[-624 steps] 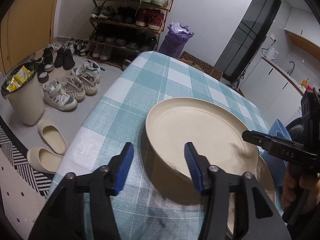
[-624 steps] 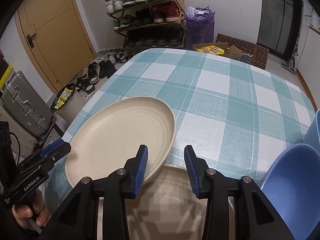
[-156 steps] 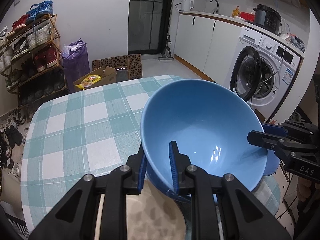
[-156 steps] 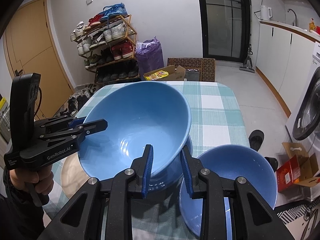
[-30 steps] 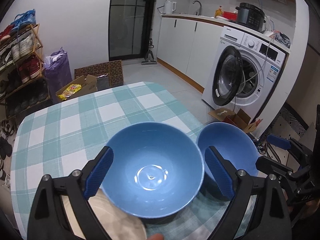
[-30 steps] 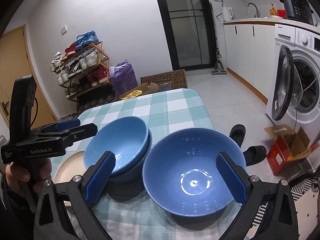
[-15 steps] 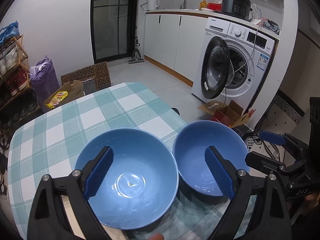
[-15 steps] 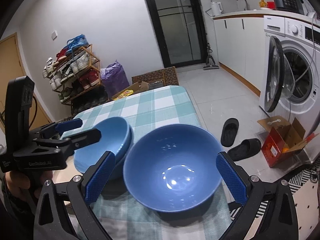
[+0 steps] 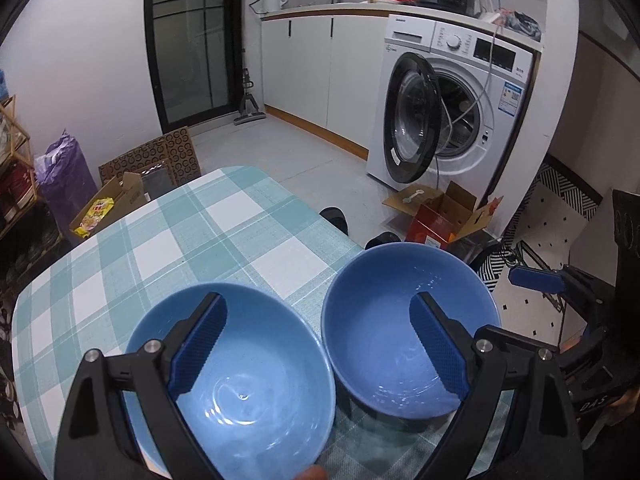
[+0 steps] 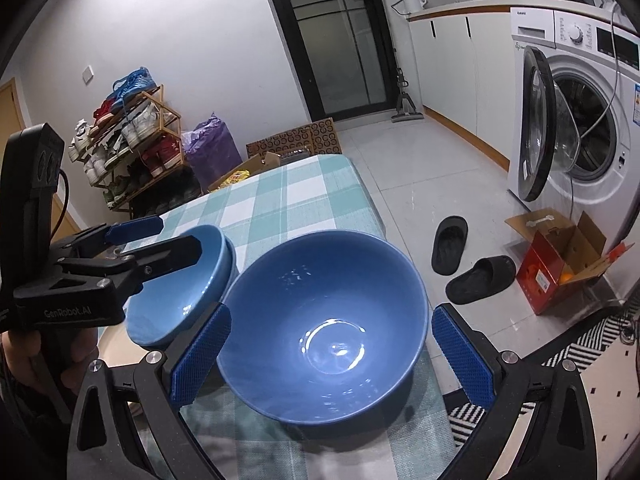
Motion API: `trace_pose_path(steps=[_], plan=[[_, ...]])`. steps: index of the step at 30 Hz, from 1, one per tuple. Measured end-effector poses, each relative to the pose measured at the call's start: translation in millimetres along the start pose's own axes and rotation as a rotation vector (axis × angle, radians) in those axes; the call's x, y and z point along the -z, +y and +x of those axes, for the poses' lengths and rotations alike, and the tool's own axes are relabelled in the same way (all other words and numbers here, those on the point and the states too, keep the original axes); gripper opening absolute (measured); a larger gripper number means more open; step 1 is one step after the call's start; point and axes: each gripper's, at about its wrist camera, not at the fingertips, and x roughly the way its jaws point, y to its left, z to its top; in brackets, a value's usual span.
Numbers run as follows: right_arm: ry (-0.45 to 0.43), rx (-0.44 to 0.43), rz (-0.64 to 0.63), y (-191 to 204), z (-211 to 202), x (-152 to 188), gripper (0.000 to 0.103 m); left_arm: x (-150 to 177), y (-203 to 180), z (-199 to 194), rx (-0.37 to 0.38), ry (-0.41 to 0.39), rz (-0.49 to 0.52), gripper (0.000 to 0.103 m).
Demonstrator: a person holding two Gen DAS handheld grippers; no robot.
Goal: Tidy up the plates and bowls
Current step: 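Move both grippers to the rim of the other light blue bowl, then close both grippers on the rim of that light blue bowl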
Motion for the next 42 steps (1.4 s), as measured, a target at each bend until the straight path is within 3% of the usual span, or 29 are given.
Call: trace_pose_path(steps=[3, 9, 13, 21, 33, 40, 42], plan=[[0.017, 0.002, 0.001, -3.1, 4.9, 1.0, 0.102, -2.1, -4.2, 5.2, 0.014, 0.011, 0.022, 0.103], [0.043, -0.021, 0.020, -13.1, 12.2, 2.9, 0.102, -7.7, -14.4, 11.9, 0.033, 0.012, 0.074, 0.103], [0.054, -0.023, 0.027, -17.2, 16.5, 3.8, 0.102, -12.4, -20.5, 22.9, 0.006, 0.050, 0.100, 0.103], [0.078, -0.034, 0.059, -33.2, 23.1, 5.6, 0.102, -20.2, -27.2, 42.3, 0.019, 0.113, 0.126, 0.103], [0.128, -0.092, 0.068, -45.4, 29.1, 11.0, 0.102, -25.1, -38.7, 71.6, 0.059, 0.187, 0.148, 0.099], [0.164, -0.116, 0.045, -40.4, 37.3, 16.1, 0.102, -24.4, -48.5, 88.5, 0.049, 0.236, 0.189, 0.092], [0.176, -0.120, 0.028, -36.4, 40.2, 18.1, 0.102, -23.6, -49.7, 92.0, 0.045, 0.252, 0.191, 0.087]])
